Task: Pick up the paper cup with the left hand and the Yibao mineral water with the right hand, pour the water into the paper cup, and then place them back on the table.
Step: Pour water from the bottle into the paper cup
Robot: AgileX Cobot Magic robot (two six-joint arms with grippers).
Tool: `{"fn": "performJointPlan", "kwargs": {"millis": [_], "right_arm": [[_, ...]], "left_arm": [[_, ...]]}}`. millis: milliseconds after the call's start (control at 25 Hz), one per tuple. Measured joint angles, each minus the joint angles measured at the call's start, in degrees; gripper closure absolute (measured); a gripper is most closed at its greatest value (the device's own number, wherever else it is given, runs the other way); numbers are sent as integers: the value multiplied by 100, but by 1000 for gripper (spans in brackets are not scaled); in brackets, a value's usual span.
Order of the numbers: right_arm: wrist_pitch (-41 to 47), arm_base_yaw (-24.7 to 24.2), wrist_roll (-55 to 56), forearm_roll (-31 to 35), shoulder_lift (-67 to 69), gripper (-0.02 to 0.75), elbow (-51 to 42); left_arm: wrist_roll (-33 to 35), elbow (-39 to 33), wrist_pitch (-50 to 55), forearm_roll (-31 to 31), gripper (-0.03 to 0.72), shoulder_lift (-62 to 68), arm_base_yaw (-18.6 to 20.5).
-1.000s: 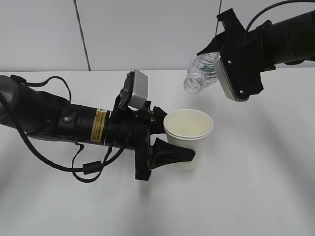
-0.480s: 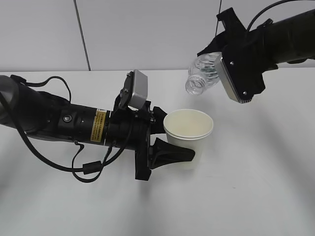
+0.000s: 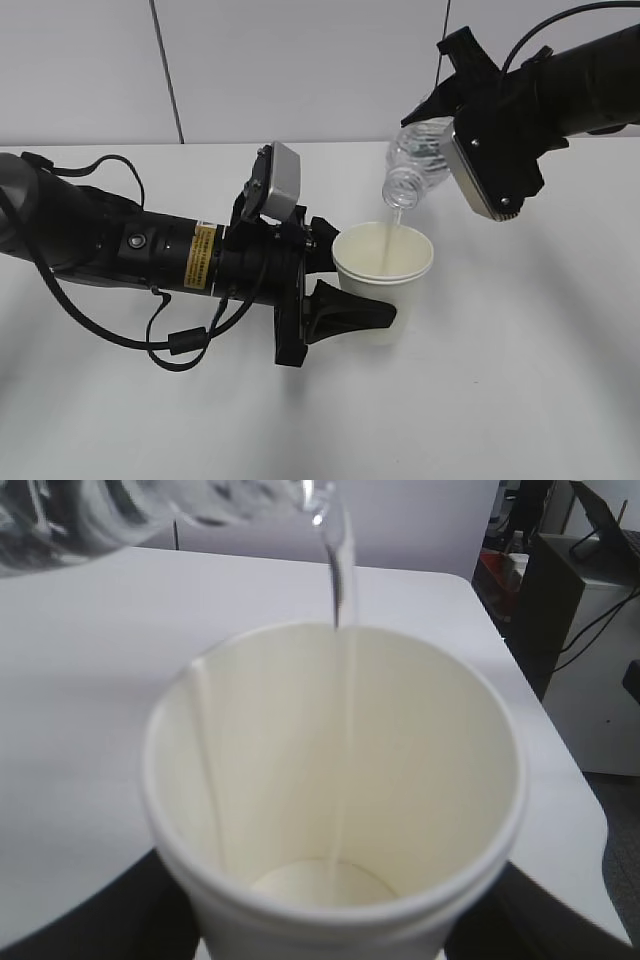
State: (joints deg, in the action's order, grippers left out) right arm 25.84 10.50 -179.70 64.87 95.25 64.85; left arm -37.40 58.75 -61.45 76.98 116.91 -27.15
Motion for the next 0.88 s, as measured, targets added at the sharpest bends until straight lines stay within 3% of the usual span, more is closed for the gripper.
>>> {"fn": "performJointPlan", "kwargs": {"millis": [880], "right_arm": [[-36,59,0,-310,0,344,0]], "left_arm": [[-131,0,0,0,270,0,0]]}}
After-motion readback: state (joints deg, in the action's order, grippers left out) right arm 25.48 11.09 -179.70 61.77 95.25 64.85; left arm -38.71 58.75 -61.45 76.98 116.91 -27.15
